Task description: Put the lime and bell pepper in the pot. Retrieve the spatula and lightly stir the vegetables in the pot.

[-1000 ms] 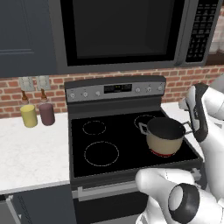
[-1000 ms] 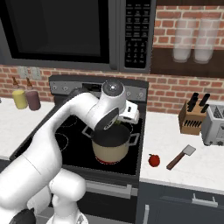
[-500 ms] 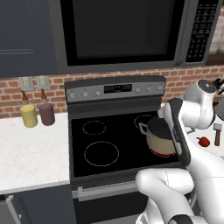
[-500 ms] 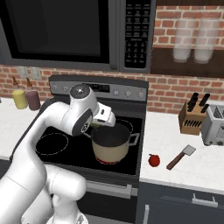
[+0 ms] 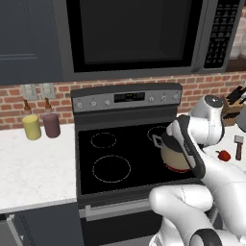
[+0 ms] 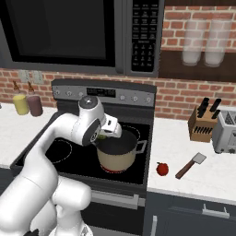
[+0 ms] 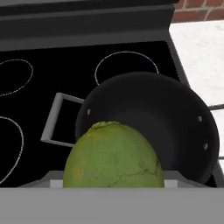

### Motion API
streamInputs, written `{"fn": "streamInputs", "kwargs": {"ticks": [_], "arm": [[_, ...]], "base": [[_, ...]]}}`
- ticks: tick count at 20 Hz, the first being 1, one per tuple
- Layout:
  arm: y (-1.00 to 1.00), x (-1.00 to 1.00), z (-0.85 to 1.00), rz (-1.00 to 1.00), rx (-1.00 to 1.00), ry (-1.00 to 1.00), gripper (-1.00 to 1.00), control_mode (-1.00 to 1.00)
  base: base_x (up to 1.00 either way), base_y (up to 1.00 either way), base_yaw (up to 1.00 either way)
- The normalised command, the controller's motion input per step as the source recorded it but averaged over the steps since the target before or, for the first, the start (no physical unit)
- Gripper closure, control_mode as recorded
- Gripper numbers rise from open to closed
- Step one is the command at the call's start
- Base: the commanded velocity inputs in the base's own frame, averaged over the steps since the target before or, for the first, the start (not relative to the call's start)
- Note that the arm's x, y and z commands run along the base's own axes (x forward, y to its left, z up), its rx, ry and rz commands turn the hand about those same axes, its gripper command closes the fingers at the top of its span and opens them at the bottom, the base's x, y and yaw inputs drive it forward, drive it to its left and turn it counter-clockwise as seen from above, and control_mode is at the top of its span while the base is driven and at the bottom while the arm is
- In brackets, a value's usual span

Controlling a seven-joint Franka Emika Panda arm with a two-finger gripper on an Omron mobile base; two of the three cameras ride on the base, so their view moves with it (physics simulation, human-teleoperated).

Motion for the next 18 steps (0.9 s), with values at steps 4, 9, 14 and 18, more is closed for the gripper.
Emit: {"fn": "streamInputs", "kwargs": {"ticks": [4, 9, 14, 18], "arm": [[-0.02, 0.25, -0.29, 0.00, 0.00, 0.06, 1.00, -1.00], [-0.17, 0.19, -0.20, 0.00, 0.00, 0.09, 1.00, -1.00], [-0.34, 0.16, -0.22, 0.00, 0.00, 0.11, 1.00, -1.00], [-0.16, 0.21, -0.33, 0.00, 0.00, 0.15, 1.00, -1.00]], "base": [[0.00, 0.00, 0.00], [0.00, 0.00, 0.00], [0.00, 0.00, 0.00], [0.00, 0.00, 0.00]]}}
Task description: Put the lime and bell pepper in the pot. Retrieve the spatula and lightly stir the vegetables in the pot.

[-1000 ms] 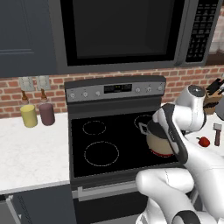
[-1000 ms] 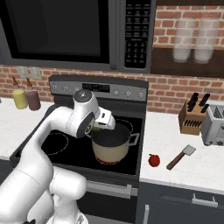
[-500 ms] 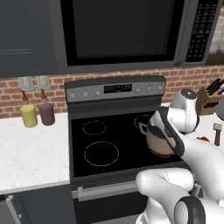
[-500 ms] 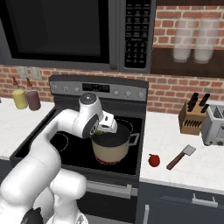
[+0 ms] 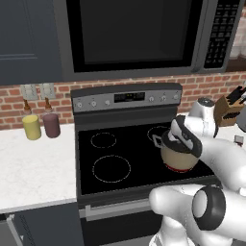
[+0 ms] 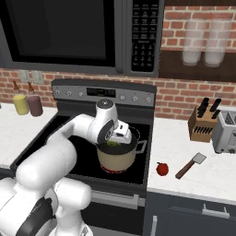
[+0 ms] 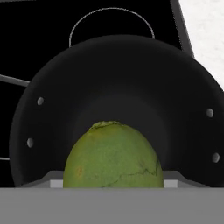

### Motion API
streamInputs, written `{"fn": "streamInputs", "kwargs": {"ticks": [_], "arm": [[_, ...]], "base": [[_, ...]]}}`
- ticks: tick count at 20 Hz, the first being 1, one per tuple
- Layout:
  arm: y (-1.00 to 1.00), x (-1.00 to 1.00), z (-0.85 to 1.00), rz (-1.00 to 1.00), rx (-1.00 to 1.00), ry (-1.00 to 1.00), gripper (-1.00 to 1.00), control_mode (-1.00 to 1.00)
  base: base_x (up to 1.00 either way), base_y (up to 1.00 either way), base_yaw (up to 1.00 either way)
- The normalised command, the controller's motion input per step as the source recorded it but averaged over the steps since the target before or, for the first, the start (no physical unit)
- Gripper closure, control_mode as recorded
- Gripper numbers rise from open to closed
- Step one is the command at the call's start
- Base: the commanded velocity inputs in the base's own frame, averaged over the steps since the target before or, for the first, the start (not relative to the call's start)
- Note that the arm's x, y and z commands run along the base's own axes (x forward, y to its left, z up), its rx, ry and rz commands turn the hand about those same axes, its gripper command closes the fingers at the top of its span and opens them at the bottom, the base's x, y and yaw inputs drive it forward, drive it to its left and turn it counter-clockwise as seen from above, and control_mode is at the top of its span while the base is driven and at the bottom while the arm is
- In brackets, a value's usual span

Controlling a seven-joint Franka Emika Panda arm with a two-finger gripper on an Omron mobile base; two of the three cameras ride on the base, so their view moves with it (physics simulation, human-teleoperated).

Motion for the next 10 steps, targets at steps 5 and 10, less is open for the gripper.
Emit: {"fn": "streamInputs", "kwargs": {"ticks": [5, 10], "arm": [[-0.01, 0.23, -0.34, 0.00, 0.00, 0.13, 1.00, -1.00], [-0.02, 0.18, -0.23, 0.00, 0.00, 0.10, 1.00, -1.00]], "base": [[0.00, 0.00, 0.00], [0.00, 0.00, 0.00]]}}
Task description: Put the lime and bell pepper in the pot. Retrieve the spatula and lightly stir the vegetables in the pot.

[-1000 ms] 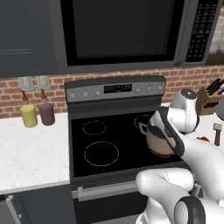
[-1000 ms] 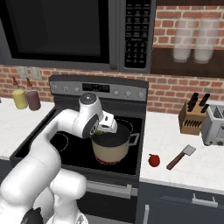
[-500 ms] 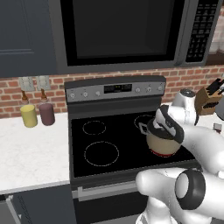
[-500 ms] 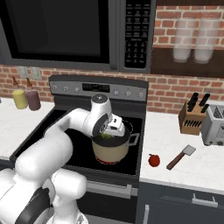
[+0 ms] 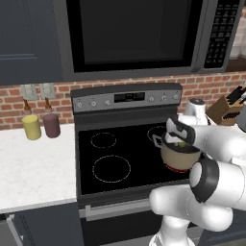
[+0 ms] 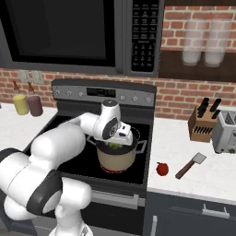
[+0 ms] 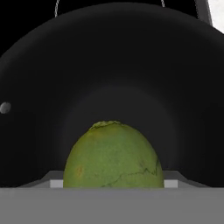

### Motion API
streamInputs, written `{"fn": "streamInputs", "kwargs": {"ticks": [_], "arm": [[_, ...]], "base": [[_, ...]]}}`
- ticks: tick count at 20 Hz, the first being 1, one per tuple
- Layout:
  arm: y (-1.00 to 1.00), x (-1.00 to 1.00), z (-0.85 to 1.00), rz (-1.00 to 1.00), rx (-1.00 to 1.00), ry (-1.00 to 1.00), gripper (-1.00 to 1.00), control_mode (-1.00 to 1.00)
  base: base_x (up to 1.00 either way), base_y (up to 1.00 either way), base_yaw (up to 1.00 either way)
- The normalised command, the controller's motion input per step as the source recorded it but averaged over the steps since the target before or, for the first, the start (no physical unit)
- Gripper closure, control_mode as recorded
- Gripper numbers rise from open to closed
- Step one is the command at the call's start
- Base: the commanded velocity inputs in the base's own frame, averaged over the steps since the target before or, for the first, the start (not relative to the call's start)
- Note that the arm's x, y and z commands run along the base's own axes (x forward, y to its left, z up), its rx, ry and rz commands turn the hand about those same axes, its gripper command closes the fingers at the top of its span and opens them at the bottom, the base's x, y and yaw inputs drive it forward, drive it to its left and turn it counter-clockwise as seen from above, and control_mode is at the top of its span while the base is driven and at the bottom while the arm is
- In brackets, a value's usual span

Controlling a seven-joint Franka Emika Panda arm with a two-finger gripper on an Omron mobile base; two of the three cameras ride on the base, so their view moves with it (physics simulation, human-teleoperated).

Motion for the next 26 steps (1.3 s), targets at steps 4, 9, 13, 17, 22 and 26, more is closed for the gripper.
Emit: {"fn": "streamInputs", "kwargs": {"ticks": [4, 9, 13, 17, 22, 26], "arm": [[0.00, 0.04, -0.13, 0.00, 0.00, 0.09, -1.00, -1.00], [0.00, -0.01, 0.00, 0.00, 0.00, 0.02, -1.00, -1.00], [0.00, -0.23, 0.07, 0.00, 0.00, -0.01, -1.00, -1.00], [0.00, -0.31, 0.14, 0.00, 0.00, -0.08, -1.00, -1.00], [0.00, -0.67, 0.66, 0.00, 0.00, -0.23, -1.00, -1.00], [-0.10, -0.91, 0.99, 0.00, 0.00, -0.27, -1.00, -1.00]], "base": [[0.00, 0.00, 0.00], [0.00, 0.00, 0.00], [0.00, 0.00, 0.00], [0.00, 0.00, 0.00], [0.00, 0.00, 0.00], [0.00, 0.00, 0.00]]}}
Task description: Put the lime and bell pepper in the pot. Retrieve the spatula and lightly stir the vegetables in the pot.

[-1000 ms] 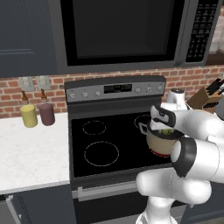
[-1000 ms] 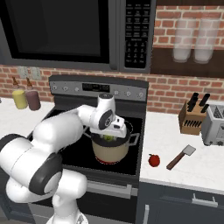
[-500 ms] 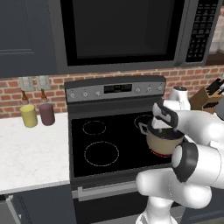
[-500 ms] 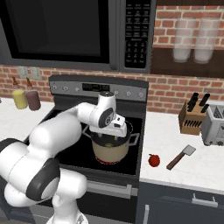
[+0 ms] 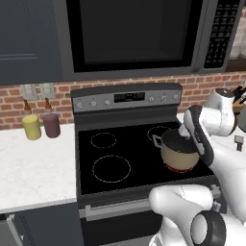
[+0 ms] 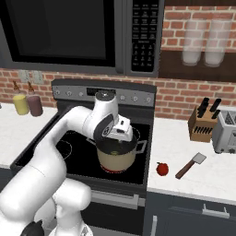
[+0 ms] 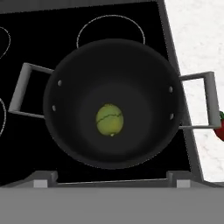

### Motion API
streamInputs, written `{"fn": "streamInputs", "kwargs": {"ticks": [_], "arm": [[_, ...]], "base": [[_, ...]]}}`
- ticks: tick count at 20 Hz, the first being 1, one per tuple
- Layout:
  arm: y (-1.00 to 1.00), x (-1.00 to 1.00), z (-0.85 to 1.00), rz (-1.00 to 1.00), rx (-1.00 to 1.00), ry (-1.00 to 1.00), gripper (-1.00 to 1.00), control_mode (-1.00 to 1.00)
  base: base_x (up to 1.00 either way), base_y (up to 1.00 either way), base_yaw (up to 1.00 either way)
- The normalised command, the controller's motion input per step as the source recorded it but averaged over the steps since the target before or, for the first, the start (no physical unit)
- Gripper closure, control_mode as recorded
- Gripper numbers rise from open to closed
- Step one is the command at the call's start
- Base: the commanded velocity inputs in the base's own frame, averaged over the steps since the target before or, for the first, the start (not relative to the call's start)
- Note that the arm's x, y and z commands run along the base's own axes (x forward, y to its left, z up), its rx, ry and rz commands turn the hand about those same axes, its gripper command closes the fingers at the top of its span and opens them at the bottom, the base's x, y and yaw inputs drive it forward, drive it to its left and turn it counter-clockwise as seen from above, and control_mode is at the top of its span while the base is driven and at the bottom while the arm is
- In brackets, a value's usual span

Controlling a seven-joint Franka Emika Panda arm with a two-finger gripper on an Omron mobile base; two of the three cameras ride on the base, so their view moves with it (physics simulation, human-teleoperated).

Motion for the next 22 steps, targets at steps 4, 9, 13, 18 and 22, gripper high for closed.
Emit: {"fn": "streamInputs", "kwargs": {"ticks": [4, 9, 13, 18, 22], "arm": [[-0.52, -0.83, 0.77, 0.00, 0.00, -0.18, -1.00, -1.00], [-0.85, -0.70, 0.32, 0.00, 0.00, -0.10, -1.00, -1.00], [-0.92, -0.51, 0.01, 0.00, 0.00, -0.07, -1.00, -1.00], [-0.76, -0.08, -0.03, 0.04, 0.00, -0.01, -1.00, -1.00], [-0.37, 0.18, -0.17, 0.08, 0.00, 0.00, -1.00, -1.00]], "base": [[0.00, 0.00, 0.00], [0.00, 0.00, 0.00], [0.00, 0.00, 0.00], [0.00, 0.00, 0.00], [0.00, 0.00, 0.00]]}}
